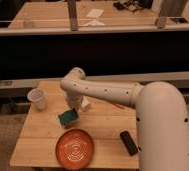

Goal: Wipe the white sponge on the table

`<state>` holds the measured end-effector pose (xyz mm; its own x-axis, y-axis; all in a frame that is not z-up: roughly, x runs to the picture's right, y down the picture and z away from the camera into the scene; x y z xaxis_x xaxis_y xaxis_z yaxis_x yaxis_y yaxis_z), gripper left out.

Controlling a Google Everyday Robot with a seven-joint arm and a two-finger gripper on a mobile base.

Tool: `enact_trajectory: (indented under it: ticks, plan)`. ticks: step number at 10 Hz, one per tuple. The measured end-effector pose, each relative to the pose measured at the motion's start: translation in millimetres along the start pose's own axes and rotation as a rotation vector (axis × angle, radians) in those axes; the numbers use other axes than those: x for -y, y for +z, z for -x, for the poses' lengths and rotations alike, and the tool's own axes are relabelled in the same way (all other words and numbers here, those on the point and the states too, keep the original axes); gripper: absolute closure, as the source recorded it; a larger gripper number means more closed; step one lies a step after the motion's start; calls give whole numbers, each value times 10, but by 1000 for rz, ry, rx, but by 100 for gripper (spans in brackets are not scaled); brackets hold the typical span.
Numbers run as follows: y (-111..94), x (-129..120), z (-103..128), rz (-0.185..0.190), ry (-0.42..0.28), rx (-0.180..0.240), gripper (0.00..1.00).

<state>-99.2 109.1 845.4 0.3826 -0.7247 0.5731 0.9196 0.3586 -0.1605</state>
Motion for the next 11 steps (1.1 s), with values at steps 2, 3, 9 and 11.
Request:
enact_trajectory:
  ticks: [2,3,9,11]
  plan:
    - [9,10,24,1,-3,0,96]
    - [10,17,39,2,-6,0,96]
    - [14,-14,53,3,-9,-2,96]
    - [7,-58,28,3,-5,-4,96]
